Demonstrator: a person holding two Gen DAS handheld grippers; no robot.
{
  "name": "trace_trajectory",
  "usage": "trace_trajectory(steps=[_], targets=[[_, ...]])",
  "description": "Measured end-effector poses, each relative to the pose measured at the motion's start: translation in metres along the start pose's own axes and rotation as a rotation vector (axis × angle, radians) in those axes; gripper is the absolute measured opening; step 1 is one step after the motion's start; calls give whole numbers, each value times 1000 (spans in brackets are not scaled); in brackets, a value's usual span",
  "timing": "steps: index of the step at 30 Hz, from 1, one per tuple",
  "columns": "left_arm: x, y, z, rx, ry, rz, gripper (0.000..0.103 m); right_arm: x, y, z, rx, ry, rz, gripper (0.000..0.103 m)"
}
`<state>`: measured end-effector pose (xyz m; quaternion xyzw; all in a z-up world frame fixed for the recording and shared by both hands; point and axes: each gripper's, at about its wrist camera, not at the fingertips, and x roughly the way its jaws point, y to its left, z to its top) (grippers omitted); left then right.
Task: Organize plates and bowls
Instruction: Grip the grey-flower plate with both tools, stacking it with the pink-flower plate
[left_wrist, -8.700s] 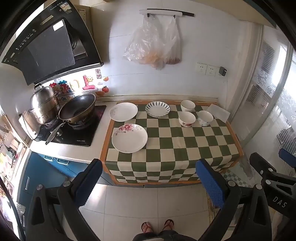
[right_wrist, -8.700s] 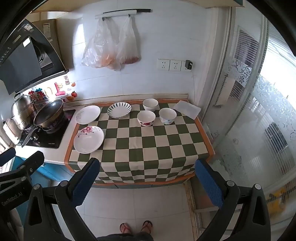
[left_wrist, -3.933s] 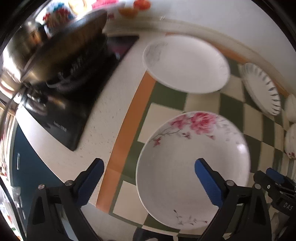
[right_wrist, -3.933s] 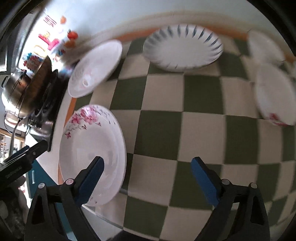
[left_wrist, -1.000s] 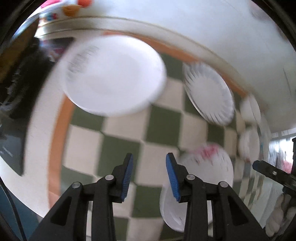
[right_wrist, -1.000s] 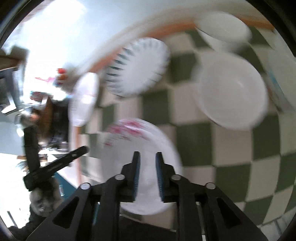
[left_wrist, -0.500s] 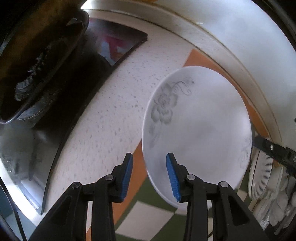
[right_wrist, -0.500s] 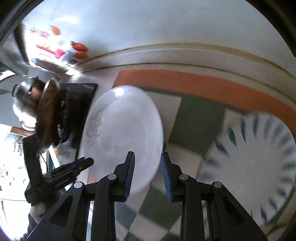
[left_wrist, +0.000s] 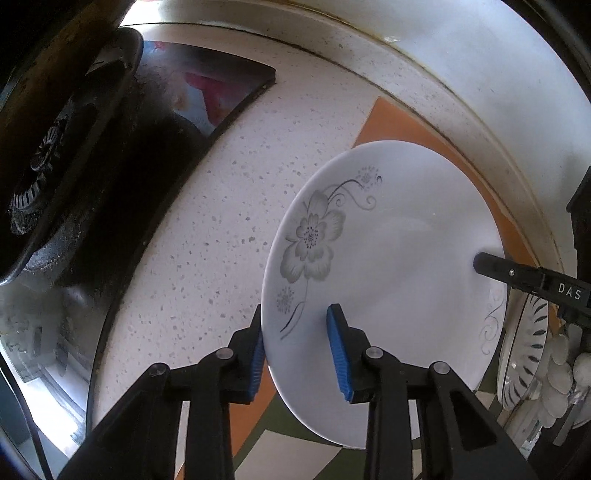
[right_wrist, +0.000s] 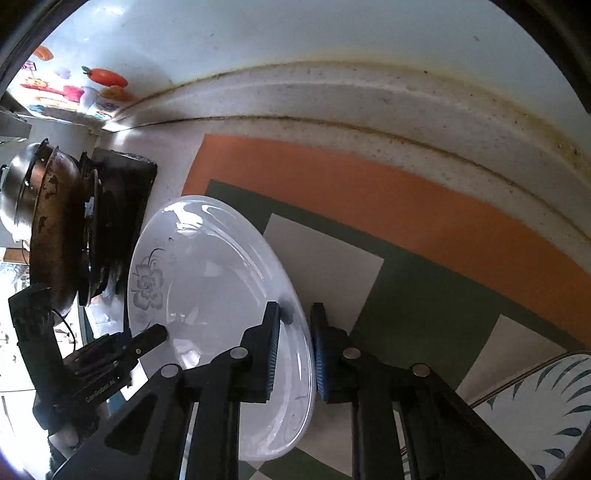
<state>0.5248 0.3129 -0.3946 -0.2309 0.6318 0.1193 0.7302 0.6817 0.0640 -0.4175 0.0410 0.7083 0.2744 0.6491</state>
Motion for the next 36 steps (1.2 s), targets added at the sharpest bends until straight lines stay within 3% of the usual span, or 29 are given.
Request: trace_trajectory(steps=[7, 17, 25, 27, 29, 31, 32, 36], targets=[[-17, -20, -13, 35, -15, -1, 29, -5, 0, -17, -5, -25, -9, 17], [-71, -47, -47, 134, -61, -32, 29, -66, 1, -71, 42, -117, 35, 15], [-107, -79, -96, 261, -83, -81, 29, -141, -13, -169, 103, -223, 33, 15], [-112, -91, -108, 305, -79, -94, 29, -145, -11, -179, 116, -233, 32, 15], [-116, -103, -119, 339, -74, -105, 29, -164, -19, -219, 153, -264, 20, 15], [-116, -113, -134, 381, -56, -120, 29, -168, -22, -230, 147, -259, 35, 15], [-114, -116, -139, 392, -48, -126, 29, -178, -29, -260, 175, -275, 25, 15], [-106, -135, -167, 470, -11, -129, 29, -184, -40, -298, 220, -295, 16, 15]])
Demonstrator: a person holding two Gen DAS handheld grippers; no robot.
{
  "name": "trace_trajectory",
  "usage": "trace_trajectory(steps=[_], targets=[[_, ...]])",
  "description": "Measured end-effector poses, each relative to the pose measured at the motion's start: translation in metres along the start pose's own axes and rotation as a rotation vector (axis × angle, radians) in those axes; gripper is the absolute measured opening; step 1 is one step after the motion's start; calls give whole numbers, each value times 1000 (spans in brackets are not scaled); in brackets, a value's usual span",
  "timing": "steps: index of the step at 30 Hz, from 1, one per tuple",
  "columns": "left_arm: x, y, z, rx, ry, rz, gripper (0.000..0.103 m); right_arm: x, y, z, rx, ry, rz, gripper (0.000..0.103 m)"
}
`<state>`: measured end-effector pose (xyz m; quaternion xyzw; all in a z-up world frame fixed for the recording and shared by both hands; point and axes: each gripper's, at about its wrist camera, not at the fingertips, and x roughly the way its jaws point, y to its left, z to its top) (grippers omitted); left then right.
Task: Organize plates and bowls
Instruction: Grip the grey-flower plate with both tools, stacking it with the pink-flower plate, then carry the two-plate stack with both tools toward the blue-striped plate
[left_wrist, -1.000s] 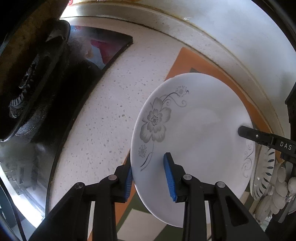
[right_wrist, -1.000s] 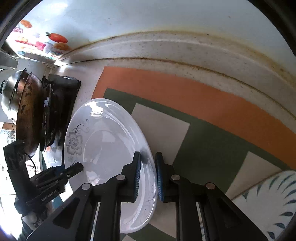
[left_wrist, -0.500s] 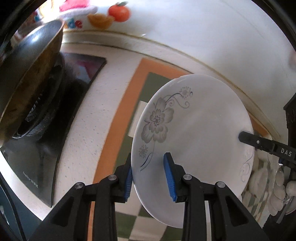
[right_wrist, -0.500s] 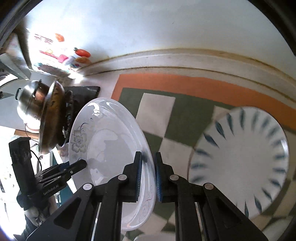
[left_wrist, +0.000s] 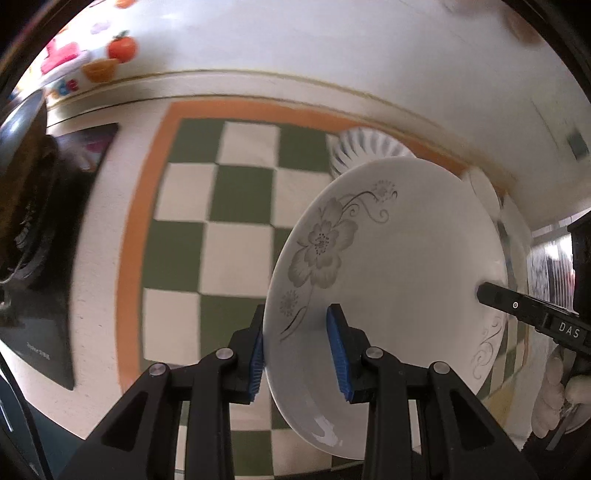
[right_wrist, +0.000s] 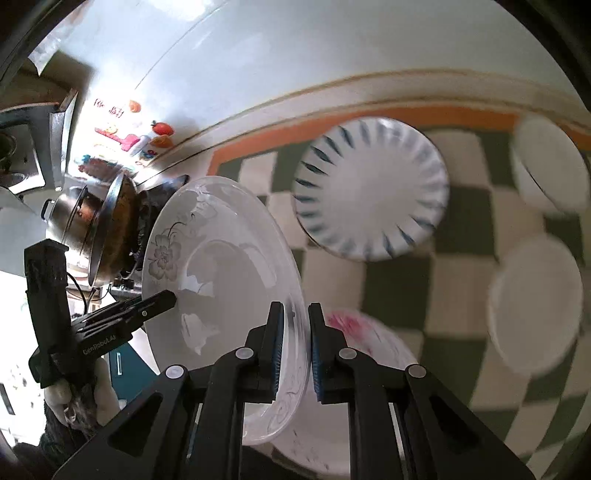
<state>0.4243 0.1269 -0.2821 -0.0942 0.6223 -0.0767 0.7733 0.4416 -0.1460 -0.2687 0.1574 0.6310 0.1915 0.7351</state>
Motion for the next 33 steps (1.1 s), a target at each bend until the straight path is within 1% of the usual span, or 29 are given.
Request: trace_trajectory(steps=[1, 3, 5, 6, 9, 12, 15, 21, 28, 33], targets=[[4, -4, -3, 12, 11, -3, 29, -6, -11, -19, 27, -8, -11, 15], [13, -13, -10, 35, 38, -8, 29, -10, -26, -41, 64, -10, -22, 15], [22, -20, -16, 56, 60, -11, 29, -9, -30, -44, 76, -8, -23, 15], [26, -23, -19, 64, 71, -10, 29, -7, -44, -61, 114, -2, -26, 15], [38, -34, -25, 96, 98, 2, 29, -2, -61, -79, 157, 6, -30, 15], [50, -42, -30, 121, 123, 15, 29, 3, -75, -89, 189, 14, -34, 15], [61, -47, -34, 136, 151, 22, 29, 6, -81, -94, 202, 19, -39, 15], [74, -53, -38, 155, 179, 43, 29, 21, -100, -105, 232, 51, -48, 15], [82, -53, -39, 145, 197, 52, 31, 27, -106, -106, 238, 65, -31, 15], [87, -52, -39, 130, 213, 46, 31, 29, -104, -101, 228, 79, -42, 15]])
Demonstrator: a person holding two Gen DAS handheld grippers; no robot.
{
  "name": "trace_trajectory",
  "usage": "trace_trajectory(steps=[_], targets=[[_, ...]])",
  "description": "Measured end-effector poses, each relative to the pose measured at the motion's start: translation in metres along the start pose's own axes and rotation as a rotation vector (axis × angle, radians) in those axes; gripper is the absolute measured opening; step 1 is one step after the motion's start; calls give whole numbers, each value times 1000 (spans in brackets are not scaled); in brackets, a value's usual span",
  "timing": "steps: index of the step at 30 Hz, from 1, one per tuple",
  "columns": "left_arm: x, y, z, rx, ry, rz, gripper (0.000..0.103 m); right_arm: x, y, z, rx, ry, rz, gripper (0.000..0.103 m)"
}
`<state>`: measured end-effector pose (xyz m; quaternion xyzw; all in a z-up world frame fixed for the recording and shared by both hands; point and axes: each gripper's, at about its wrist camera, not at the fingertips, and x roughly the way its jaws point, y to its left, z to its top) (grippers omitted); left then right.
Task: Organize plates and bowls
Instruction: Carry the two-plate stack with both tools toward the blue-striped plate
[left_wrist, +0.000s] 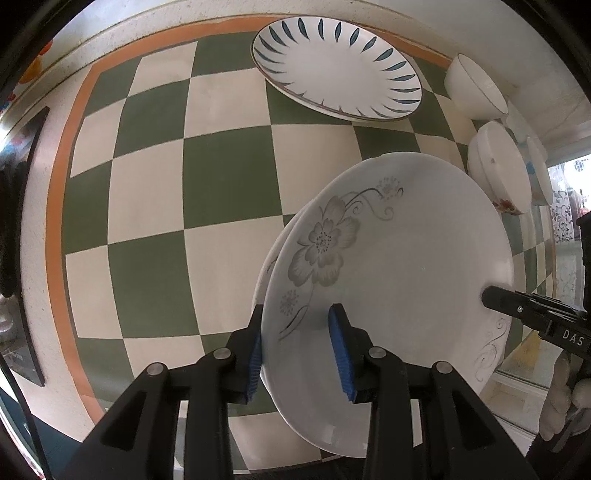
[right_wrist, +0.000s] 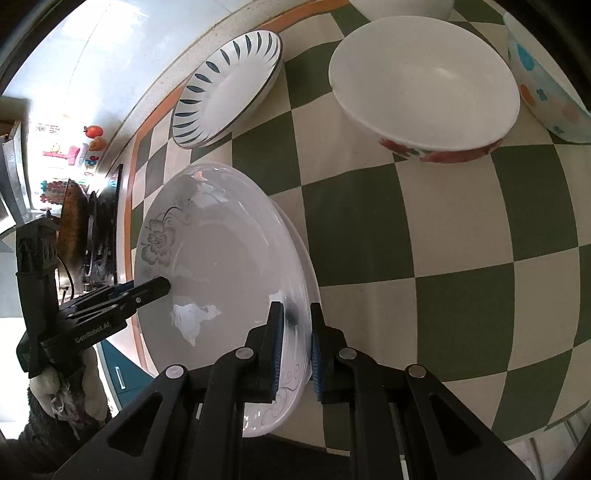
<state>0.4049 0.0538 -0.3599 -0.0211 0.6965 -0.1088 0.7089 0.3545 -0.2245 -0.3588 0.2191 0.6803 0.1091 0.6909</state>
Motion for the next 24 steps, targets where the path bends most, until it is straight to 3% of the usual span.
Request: trace_trajectory(steps=[7, 13, 16, 22, 24], targets=[[4, -4, -6, 5, 9, 43, 30, 3, 6, 6, -9, 50, -79, 18], [-3, -2, -11, -10, 4, 31, 30, 7, 5, 5, -17, 81, -71, 18], [-25, -4, -12, -37, -46, 18, 31, 6, 4, 4, -24, 114, -86, 18], [-70, 2, 30, -82, -154, -4, 31, -58, 25, 19, -64, -1, -70, 20], [-74, 4, 53, -82, -186, 14, 32, -87, 47, 48, -103, -65, -44, 25]])
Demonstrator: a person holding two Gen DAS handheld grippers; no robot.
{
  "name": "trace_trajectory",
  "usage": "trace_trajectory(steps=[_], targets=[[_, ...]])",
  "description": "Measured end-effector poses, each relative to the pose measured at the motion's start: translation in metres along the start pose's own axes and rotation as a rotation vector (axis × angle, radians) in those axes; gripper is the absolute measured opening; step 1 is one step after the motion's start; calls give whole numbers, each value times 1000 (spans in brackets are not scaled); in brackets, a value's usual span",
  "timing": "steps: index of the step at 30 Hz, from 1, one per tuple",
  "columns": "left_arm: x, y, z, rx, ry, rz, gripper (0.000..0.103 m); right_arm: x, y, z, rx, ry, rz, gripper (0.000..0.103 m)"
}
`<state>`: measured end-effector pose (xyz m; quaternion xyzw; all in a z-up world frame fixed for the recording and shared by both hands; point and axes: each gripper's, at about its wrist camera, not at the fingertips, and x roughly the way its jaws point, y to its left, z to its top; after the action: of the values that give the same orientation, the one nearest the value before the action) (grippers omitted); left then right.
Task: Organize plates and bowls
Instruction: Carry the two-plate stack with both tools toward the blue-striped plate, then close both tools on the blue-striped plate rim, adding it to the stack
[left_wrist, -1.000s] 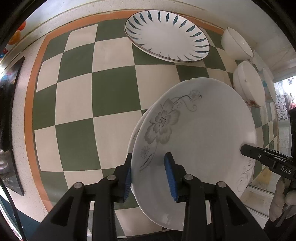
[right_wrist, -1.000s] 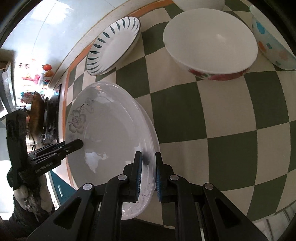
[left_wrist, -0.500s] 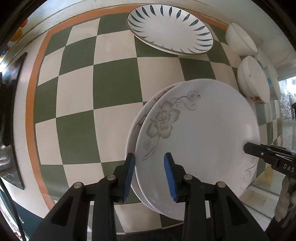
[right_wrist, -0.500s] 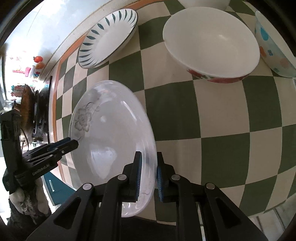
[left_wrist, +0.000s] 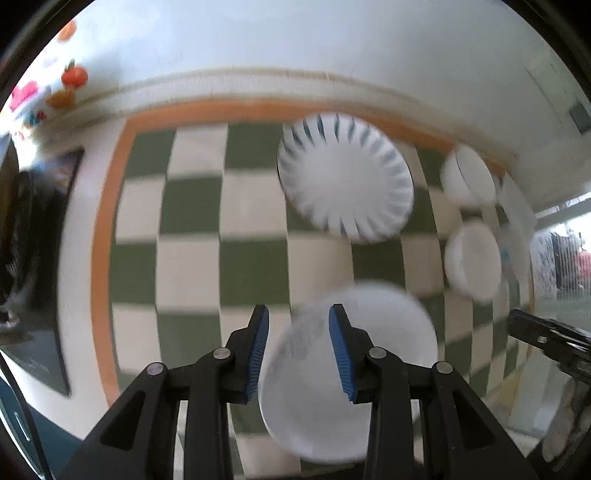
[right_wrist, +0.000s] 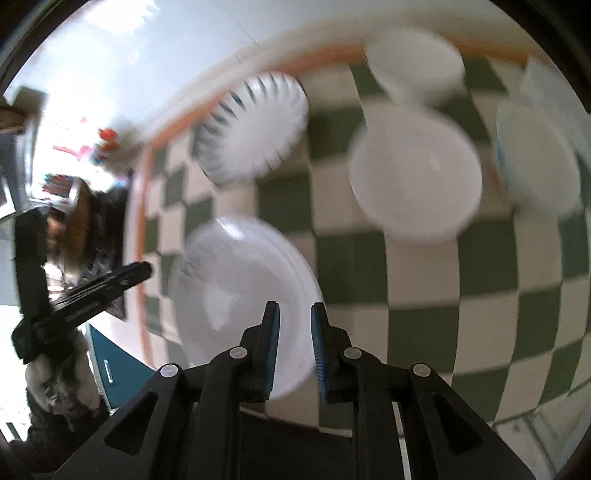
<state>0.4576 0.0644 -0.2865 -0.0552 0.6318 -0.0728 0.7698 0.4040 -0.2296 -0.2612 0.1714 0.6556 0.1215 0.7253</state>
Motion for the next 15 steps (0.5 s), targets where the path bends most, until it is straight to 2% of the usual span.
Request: trace_trajectory(steps=[2, 3, 4, 6, 11, 12, 15], targets=[[9, 4, 23, -5, -7, 15, 32, -3, 3, 11, -11, -13, 8, 31], [14, 5, 34, -8, -1, 20, 32, -4, 10, 41, -31, -41, 18, 32], [22, 9, 47, -15, 6, 16, 32, -4, 10, 41, -31, -41, 18, 33], [36, 14, 64, -20, 28, -13, 32, 5, 12, 69, -28, -41, -9, 34], [78, 26, 91, -52, 141, -47, 32, 49, 2, 136, 7, 17, -18, 34], [86, 29, 94, -64, 161, -55, 32, 73, -4, 159, 22, 54, -36, 34], [103, 36, 101, -108, 196, -81, 32, 94, -6, 170, 32, 80, -51, 34]])
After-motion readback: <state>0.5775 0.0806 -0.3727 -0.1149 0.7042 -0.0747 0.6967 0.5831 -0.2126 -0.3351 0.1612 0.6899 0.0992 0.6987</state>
